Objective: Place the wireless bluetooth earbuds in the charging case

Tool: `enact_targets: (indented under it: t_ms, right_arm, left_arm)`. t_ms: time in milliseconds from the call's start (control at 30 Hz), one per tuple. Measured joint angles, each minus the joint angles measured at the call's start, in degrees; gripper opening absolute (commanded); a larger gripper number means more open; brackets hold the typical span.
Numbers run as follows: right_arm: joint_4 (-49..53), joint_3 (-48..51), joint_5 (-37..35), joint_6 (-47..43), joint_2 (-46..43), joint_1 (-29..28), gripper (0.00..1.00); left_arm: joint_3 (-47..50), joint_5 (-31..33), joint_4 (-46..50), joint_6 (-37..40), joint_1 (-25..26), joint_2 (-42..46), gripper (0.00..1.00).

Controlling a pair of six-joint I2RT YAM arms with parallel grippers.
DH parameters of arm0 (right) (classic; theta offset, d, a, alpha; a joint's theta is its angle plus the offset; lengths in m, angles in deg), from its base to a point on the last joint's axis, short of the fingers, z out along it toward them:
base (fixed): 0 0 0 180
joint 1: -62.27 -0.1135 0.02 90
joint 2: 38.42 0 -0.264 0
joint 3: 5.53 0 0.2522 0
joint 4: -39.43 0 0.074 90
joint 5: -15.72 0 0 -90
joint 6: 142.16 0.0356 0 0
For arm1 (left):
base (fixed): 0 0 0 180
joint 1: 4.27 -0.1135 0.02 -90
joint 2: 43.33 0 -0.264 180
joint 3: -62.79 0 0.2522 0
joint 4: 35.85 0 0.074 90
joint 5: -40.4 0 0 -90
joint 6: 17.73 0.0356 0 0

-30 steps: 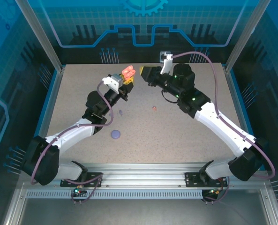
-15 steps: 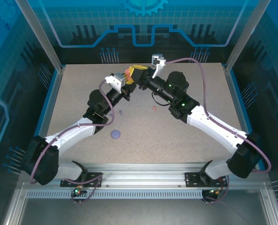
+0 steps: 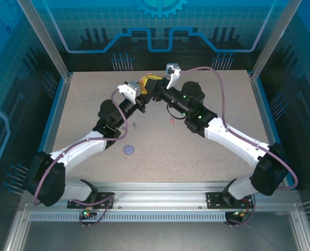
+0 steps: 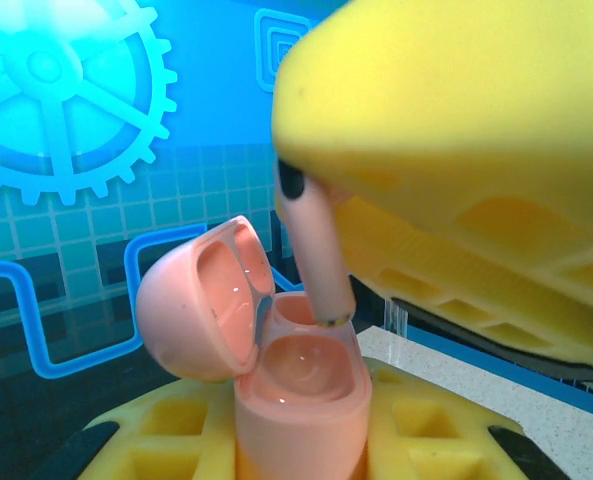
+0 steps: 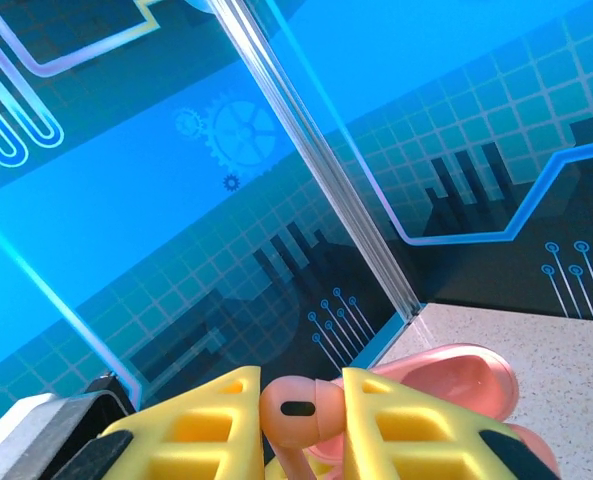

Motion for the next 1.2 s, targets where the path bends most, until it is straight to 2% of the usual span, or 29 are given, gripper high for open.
enact_targets:
  t_ms: [1200]
  right_arm:
    - [-4.07,5.79,-1.03,0.17,-0.15,0.61,0.17]
  left_arm:
    - [0.0,0.28,4.37,-0.17,0.63,0.07,0.0]
